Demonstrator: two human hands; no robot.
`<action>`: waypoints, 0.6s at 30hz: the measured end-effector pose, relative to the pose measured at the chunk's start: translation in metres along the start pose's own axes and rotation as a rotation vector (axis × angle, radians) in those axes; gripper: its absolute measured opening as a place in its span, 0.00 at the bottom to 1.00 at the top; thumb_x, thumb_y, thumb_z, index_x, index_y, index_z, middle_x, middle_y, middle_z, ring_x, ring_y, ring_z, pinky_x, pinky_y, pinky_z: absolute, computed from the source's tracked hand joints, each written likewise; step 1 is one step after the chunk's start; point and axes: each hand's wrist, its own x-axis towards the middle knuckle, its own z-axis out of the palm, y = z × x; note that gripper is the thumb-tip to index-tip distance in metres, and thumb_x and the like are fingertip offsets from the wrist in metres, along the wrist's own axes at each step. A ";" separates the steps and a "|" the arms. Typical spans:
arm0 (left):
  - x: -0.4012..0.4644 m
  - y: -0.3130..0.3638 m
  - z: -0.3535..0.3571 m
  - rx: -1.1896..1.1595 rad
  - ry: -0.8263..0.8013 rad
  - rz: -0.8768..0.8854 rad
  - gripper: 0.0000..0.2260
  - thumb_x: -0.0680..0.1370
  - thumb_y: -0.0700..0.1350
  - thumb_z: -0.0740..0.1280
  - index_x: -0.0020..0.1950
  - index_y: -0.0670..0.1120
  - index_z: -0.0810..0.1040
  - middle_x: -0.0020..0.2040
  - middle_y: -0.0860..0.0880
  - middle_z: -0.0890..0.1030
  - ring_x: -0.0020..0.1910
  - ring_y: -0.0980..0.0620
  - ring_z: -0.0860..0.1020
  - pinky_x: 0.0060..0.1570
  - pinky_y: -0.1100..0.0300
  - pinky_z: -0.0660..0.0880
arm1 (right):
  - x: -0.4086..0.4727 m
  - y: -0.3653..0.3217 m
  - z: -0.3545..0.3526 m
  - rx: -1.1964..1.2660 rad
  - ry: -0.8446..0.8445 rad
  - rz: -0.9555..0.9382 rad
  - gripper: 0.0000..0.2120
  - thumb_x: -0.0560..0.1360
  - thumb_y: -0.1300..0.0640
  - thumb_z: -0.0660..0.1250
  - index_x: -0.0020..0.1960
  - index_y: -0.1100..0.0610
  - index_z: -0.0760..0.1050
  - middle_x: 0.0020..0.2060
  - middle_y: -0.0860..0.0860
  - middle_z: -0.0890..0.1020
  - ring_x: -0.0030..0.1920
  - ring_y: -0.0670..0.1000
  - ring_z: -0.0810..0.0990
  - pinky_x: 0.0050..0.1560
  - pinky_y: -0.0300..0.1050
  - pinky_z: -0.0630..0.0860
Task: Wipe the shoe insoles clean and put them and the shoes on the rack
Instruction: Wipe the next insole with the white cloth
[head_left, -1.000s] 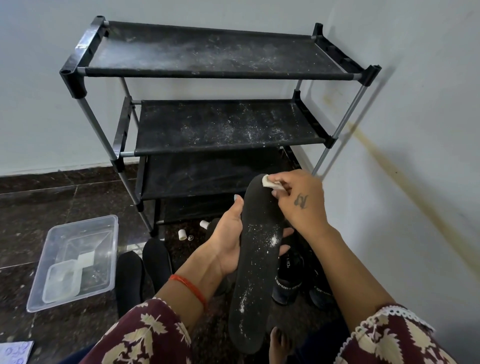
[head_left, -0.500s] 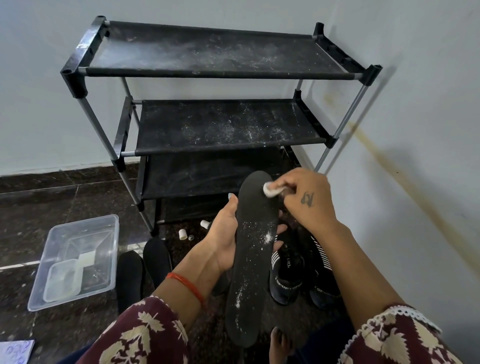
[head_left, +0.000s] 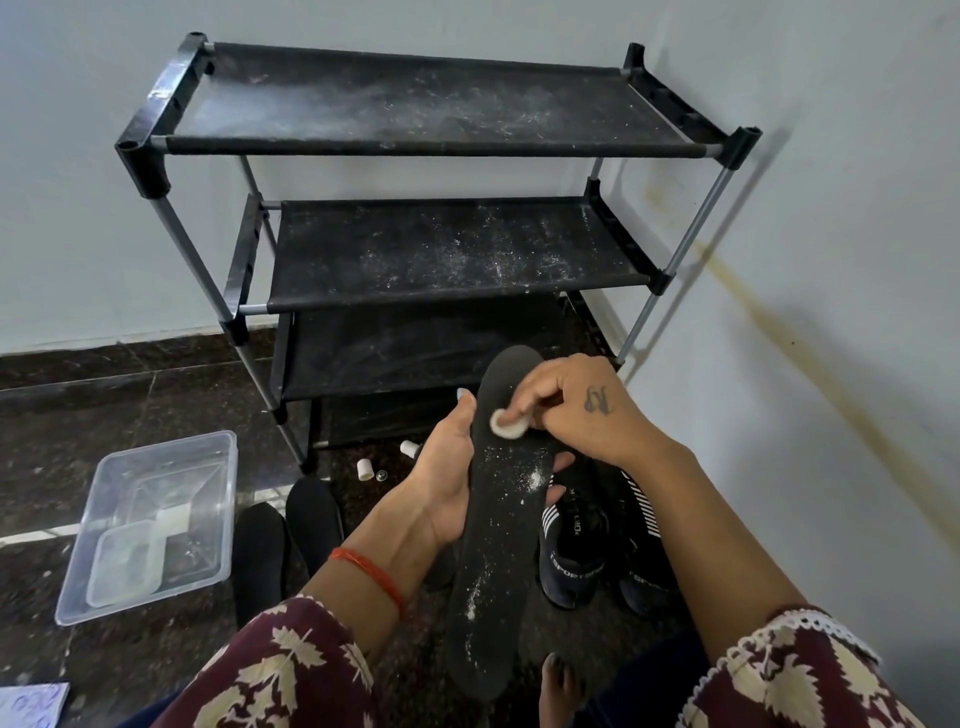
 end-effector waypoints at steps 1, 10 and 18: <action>0.000 0.000 0.000 0.000 0.007 -0.002 0.33 0.78 0.66 0.45 0.63 0.43 0.76 0.56 0.38 0.81 0.46 0.41 0.82 0.48 0.45 0.77 | -0.001 0.001 -0.004 -0.053 -0.004 0.020 0.14 0.65 0.71 0.66 0.36 0.55 0.84 0.35 0.45 0.81 0.40 0.45 0.80 0.45 0.42 0.79; 0.001 -0.002 0.001 0.008 -0.016 -0.015 0.32 0.78 0.66 0.46 0.61 0.44 0.77 0.59 0.40 0.80 0.51 0.41 0.81 0.50 0.44 0.77 | 0.012 0.020 0.009 0.010 0.374 0.119 0.17 0.69 0.68 0.70 0.54 0.54 0.80 0.48 0.52 0.82 0.44 0.47 0.80 0.50 0.39 0.77; 0.001 0.000 -0.002 0.012 -0.020 -0.004 0.33 0.78 0.66 0.44 0.65 0.45 0.74 0.59 0.38 0.80 0.49 0.41 0.82 0.49 0.45 0.77 | 0.003 0.000 0.006 0.085 0.041 -0.025 0.16 0.67 0.71 0.69 0.44 0.52 0.84 0.40 0.45 0.82 0.40 0.43 0.79 0.44 0.39 0.78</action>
